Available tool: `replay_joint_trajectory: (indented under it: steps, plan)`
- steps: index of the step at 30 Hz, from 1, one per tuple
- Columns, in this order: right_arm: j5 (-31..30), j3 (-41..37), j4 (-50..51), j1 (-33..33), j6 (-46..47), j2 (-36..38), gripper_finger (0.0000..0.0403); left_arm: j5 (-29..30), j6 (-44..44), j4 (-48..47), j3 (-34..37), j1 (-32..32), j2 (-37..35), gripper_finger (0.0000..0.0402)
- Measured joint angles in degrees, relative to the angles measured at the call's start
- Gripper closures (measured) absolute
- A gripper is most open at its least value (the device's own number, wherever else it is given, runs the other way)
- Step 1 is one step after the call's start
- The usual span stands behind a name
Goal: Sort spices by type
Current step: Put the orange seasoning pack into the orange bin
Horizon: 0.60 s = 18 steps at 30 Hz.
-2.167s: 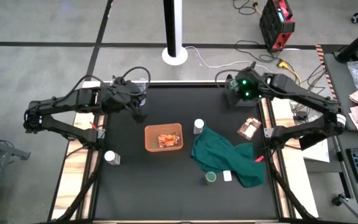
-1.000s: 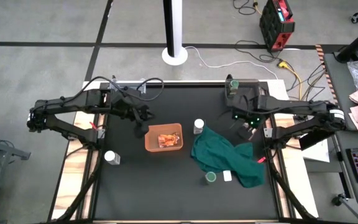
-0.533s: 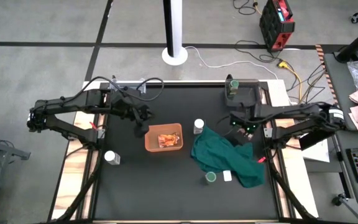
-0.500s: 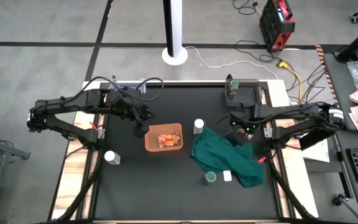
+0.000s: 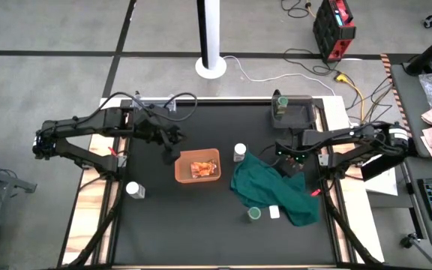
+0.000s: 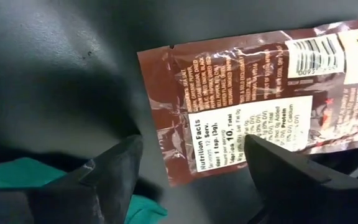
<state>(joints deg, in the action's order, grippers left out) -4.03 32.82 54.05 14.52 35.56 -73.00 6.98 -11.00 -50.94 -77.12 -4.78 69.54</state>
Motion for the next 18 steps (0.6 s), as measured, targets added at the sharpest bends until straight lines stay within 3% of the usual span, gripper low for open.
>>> replay_joint_trajectory:
  steps: [8,18]
  plan:
    - [0.7,-0.1,-1.8,0.0,-0.8,-3.4,0.0193,0.0,0.0,0.1,0.0,0.0,0.0,0.0402]
    - [2.0,0.0,-3.4,0.0,-1.8,-7.1,0.0337,0.2,1.5,0.6,0.0,0.0,0.0,0.0402]
